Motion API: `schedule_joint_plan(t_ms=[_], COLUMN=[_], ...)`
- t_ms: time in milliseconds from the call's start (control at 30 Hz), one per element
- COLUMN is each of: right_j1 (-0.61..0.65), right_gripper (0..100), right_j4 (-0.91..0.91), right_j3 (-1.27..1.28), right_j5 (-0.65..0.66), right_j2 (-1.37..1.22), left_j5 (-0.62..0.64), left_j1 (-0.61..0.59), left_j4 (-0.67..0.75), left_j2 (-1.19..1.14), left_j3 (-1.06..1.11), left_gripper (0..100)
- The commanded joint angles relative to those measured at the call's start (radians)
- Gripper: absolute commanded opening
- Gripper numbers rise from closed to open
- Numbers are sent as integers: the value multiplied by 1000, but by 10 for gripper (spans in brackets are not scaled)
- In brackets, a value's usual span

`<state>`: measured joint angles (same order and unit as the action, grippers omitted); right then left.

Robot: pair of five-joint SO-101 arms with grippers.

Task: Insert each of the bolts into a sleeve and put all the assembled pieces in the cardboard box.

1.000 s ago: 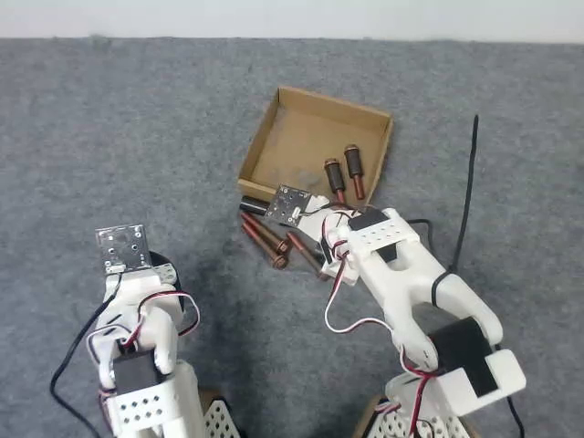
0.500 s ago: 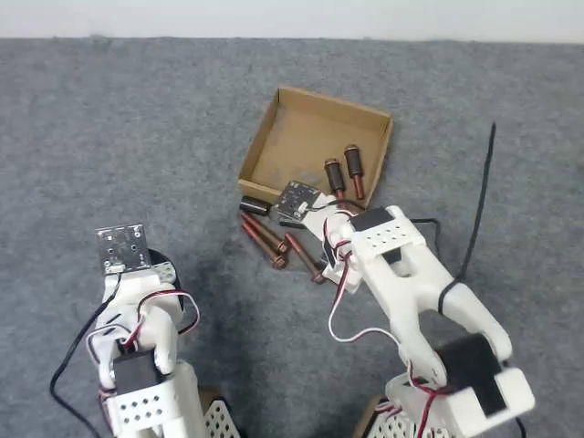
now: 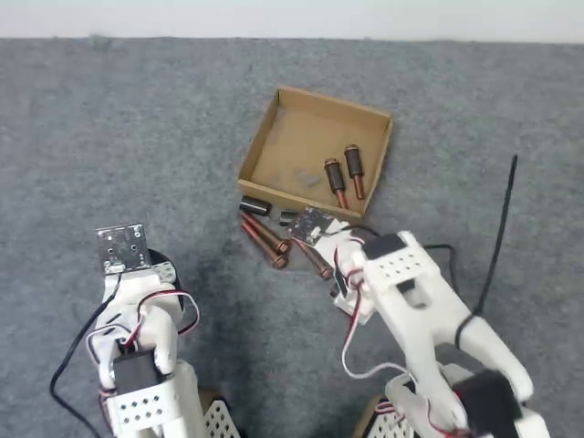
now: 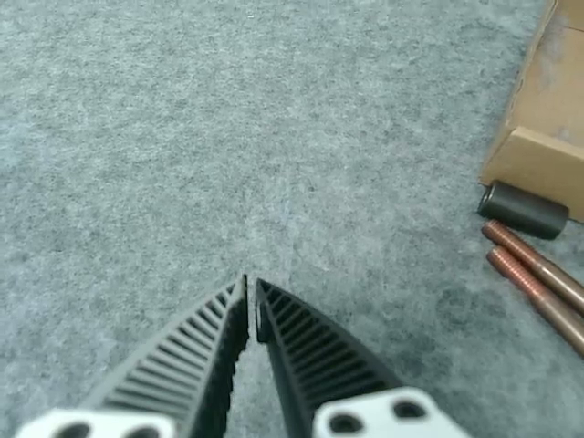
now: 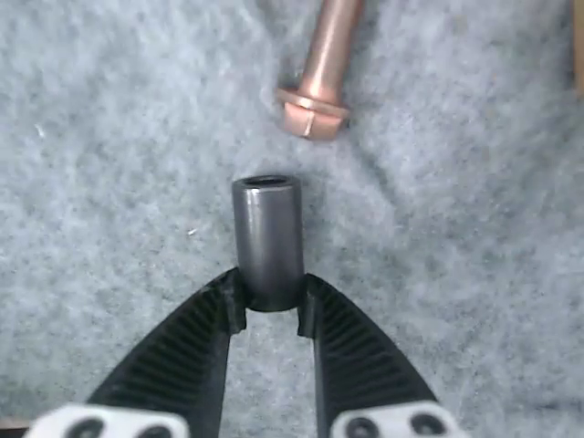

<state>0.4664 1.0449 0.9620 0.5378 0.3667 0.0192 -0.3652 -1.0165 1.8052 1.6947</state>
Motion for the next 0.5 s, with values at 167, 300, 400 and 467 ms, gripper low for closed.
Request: schedule_joint_plan(t_ms=[167, 300, 400, 467], right_j1=[-61, -58, -39, -18], right_gripper=[139, 130, 130, 130], right_j4=[-38, -42, -64, -67], right_j3=[55, 57, 60, 60], right_j5=[-14, -14, -14, -8], right_j2=[137, 147, 147, 145], left_j5=[-8, -8, -8, -8], left_j1=[-5, -5, -5, -5], left_j4=[28, 28, 28, 26], left_j2=[15, 15, 15, 15], left_j3=[-10, -10, -10, -10], left_gripper=[12, 12, 12, 12])
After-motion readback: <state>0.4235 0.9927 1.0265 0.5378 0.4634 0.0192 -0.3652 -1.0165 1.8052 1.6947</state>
